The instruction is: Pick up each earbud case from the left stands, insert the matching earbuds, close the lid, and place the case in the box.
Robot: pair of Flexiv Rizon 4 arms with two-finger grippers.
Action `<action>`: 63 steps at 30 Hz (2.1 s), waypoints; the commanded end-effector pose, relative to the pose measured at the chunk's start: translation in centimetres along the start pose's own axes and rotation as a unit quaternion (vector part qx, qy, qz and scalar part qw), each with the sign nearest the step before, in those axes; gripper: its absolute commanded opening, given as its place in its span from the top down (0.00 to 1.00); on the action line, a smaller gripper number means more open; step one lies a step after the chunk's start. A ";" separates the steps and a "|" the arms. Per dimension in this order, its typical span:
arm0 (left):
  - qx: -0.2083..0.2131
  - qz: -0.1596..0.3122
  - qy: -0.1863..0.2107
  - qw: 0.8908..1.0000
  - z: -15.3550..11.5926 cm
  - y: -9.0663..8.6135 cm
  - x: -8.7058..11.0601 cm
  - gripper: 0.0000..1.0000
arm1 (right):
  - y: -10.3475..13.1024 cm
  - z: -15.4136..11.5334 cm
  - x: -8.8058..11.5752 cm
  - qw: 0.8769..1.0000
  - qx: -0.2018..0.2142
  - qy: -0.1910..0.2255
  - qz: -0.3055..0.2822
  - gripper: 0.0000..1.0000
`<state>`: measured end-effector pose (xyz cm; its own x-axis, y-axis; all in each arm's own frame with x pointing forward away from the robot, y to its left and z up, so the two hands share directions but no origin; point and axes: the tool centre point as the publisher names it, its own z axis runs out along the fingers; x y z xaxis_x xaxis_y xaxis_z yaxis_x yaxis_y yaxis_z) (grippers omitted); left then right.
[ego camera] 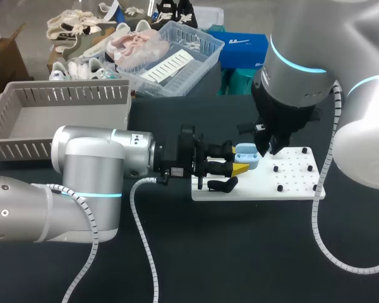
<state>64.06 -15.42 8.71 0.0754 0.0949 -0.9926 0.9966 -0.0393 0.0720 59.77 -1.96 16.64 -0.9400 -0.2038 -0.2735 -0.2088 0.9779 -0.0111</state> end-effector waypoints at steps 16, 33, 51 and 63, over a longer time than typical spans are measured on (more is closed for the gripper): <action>0.000 0.001 -0.002 1.000 0.0 0.0 0.1 1.00 | -4.0 -1.3 0.7 0.978 0.067 0.000 0.197 1.00; 0.000 0.001 -0.002 1.000 0.0 0.0 0.1 1.00 | -0.4 0.8 -1.1 0.949 0.092 0.057 0.297 1.00; 0.000 0.001 -0.002 1.000 0.0 0.0 0.1 1.00 | 0.7 1.6 -1.7 0.947 0.102 0.072 0.297 1.00; 0.000 0.001 -0.002 1.000 0.0 0.0 0.1 1.00 | 1.8 1.7 -1.9 0.946 0.091 0.085 0.299 1.00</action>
<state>64.06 -15.42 8.71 0.0754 0.0948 -0.9926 0.9966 -0.0392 0.0720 61.27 -0.05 15.47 -0.9079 0.3986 -0.1302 0.4088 0.9104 -0.0639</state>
